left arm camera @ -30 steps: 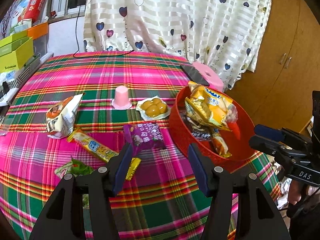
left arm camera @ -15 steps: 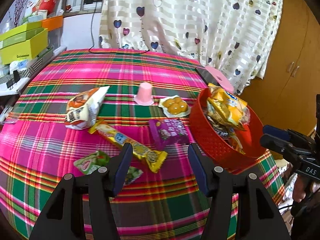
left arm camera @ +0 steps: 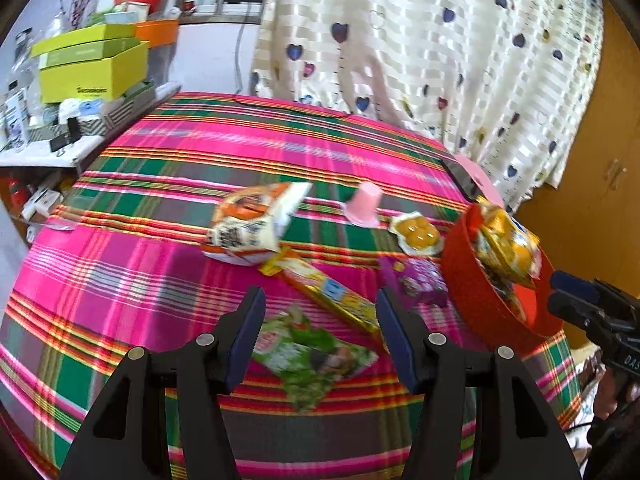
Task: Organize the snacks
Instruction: 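Withdraw both grippers from the basket toward the snacks on the table, then grasp the orange-and-white bread packet with the left gripper while the right grasps the pink cup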
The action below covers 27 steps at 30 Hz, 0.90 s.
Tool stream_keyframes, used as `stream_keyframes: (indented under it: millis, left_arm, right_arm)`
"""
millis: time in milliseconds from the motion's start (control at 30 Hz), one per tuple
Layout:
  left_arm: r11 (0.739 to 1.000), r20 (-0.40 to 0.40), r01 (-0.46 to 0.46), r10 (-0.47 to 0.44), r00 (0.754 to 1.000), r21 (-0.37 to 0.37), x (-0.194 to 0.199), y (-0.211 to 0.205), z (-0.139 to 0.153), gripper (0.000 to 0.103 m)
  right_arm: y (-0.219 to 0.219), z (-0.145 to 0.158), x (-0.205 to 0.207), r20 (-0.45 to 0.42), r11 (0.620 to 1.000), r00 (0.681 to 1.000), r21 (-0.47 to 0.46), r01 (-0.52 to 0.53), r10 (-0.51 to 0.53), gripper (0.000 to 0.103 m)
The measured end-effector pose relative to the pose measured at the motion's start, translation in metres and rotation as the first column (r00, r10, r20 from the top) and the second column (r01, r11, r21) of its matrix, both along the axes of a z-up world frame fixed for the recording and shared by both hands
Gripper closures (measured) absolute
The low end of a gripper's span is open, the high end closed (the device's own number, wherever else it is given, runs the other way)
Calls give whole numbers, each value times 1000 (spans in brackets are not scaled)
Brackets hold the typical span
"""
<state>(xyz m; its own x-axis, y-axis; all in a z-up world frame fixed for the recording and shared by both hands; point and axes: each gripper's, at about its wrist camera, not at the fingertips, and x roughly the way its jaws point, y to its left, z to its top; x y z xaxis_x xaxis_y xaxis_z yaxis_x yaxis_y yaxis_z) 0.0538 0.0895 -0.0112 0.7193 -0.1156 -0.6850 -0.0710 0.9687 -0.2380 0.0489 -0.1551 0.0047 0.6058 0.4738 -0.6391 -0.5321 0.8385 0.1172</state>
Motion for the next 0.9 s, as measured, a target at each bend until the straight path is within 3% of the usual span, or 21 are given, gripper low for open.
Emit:
stream_keyframes:
  millis: [267, 600, 900]
  left_arm:
    - [998, 2, -51, 51, 999, 37, 16, 27, -4, 44]
    - [996, 8, -20, 19, 1000, 85, 46, 40, -11, 34]
    - [998, -26, -20, 21, 999, 56, 72, 48, -32, 33]
  right_arm:
    - [20, -1, 14, -10, 1000, 1000, -2, -22, 22, 56]
    - [45, -2, 30, -16, 998, 998, -10, -54, 54, 54]
    - [59, -2, 55, -30, 999, 998, -8, -52, 52, 51]
